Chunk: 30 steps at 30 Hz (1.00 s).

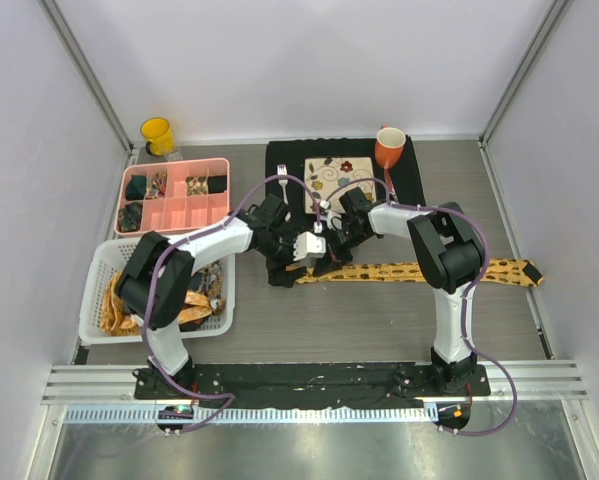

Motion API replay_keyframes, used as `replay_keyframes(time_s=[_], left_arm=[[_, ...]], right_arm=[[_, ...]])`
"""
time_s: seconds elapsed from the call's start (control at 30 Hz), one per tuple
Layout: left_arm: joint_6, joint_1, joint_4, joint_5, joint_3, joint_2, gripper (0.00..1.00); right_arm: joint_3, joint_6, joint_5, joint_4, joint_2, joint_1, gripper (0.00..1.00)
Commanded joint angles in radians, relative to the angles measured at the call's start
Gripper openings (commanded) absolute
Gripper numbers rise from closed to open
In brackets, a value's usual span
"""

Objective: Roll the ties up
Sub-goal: Roll the tie at the center of the board.

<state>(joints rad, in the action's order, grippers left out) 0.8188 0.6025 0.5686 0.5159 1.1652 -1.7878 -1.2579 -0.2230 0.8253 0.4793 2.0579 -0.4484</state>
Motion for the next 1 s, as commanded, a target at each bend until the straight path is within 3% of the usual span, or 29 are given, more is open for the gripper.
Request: replay_keyframes(time_s=[0.0,0.2,0.4,0.47,0.57,0.67,0.83,0.97], left_arm=[[-0.04,0.057,-0.067,-0.014,0.047,-0.041,0.83],[-0.029,0.079,-0.056,-0.053,0.088,-0.1,0.7],[0.0,0.079,-0.021,-0.065,0.091,-0.107,0.47],[0.002,0.077,-0.01,-0.066,0.091,-0.104,0.48],[0.009,0.068,0.004,-0.074,0.079,-0.084,0.65],[0.04,0.03,0.025,-0.06,0.054,-0.042,0.7],[0.083,-0.024,0.071,-0.03,0.03,0.001,0.67],[0.083,-0.026,0.048,0.03,0.021,0.002,0.55]], right_arm=[[-0.043,-0.009,0.031,-0.013,-0.021,0.002,0.01],[-0.041,-0.006,0.043,-0.011,-0.035,0.002,0.01],[-0.051,0.017,0.018,0.005,-0.016,0.002,0.01],[-0.051,0.034,-0.008,0.012,-0.005,0.002,0.01],[-0.051,0.06,-0.037,0.034,0.018,0.004,0.01],[-0.043,0.077,-0.063,0.042,0.031,0.002,0.01],[-0.034,0.083,-0.069,0.047,0.042,0.01,0.01],[-0.041,0.08,-0.066,0.047,0.05,0.01,0.01]])
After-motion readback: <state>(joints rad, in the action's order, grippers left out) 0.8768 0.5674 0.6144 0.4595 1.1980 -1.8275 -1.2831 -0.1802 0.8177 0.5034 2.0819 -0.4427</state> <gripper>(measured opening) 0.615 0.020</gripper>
